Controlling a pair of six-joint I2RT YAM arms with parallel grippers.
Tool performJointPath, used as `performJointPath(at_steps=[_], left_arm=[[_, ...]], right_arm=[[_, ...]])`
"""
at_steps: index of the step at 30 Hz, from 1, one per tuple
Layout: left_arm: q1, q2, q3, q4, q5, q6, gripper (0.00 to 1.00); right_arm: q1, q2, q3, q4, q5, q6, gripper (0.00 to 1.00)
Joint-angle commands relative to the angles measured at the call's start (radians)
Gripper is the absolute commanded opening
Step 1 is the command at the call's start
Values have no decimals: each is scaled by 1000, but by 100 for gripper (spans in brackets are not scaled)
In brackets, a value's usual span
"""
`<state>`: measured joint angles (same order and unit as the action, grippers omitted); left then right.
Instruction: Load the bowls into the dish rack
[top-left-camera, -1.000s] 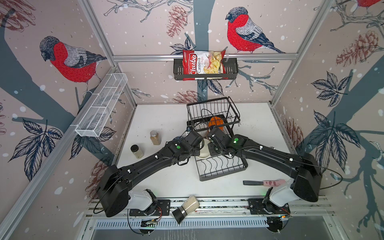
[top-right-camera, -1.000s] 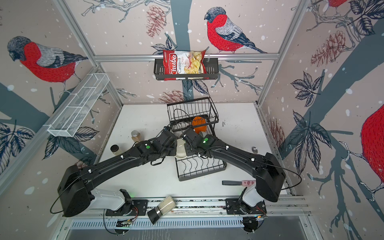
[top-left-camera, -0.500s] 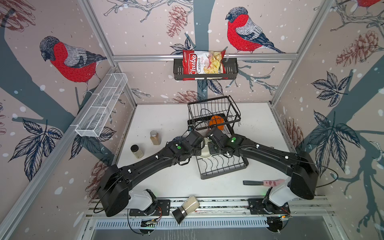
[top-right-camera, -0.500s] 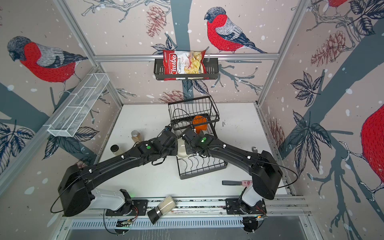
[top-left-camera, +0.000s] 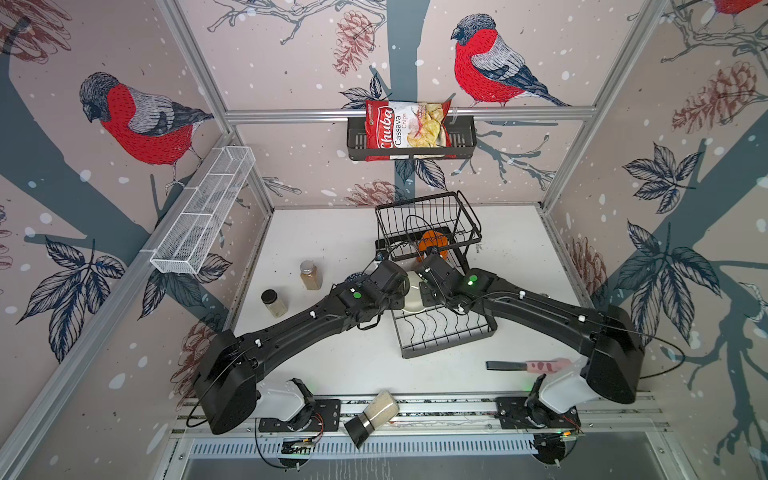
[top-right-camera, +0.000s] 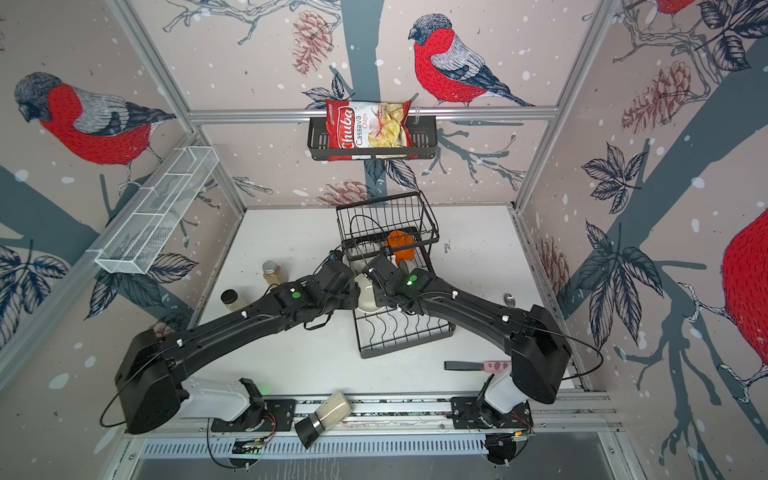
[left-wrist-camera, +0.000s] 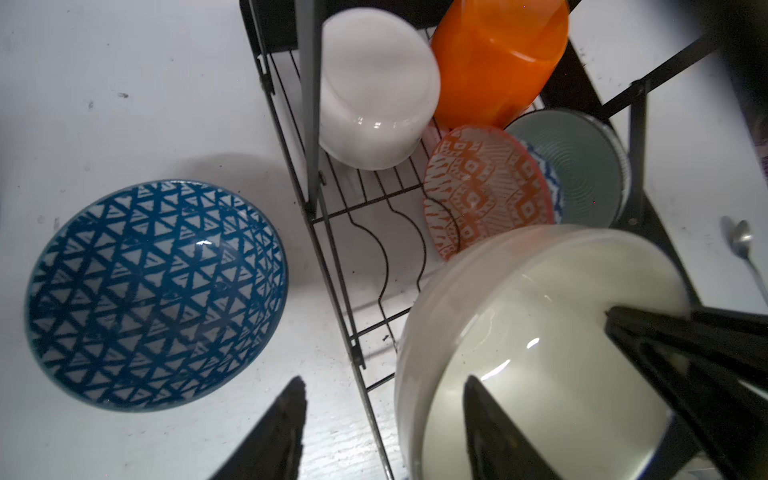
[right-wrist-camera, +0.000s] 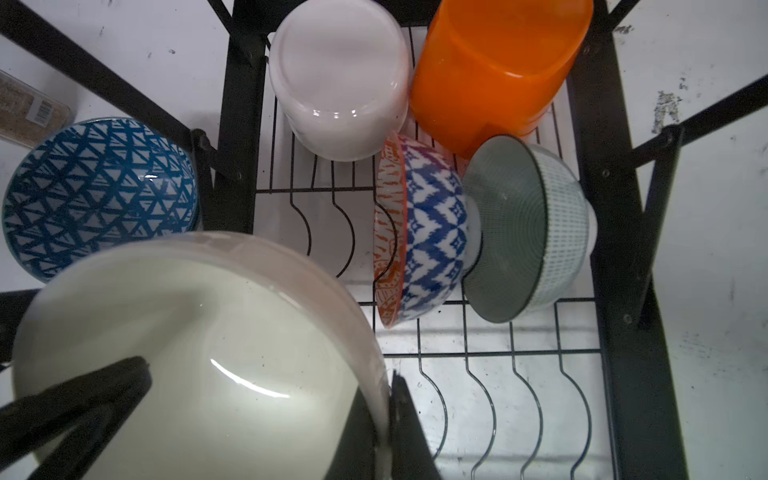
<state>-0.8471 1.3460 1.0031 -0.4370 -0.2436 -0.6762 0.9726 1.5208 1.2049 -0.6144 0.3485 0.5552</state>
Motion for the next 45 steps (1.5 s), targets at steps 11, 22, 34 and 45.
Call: performJointPath(at_steps=[11, 22, 34, 45], left_arm=[[7, -109, -110, 222, 57, 32, 93], [11, -59, -93, 187, 55, 21, 93], [11, -137, -148, 256, 63, 74, 93], [56, -208, -207, 267, 76, 74, 94]], right_arm=[[12, -122, -105, -71, 105, 14, 0], [12, -141, -145, -277, 328, 100, 0], [13, -56, -119, -470, 542, 260, 0], [55, 92, -76, -608, 662, 365, 0]])
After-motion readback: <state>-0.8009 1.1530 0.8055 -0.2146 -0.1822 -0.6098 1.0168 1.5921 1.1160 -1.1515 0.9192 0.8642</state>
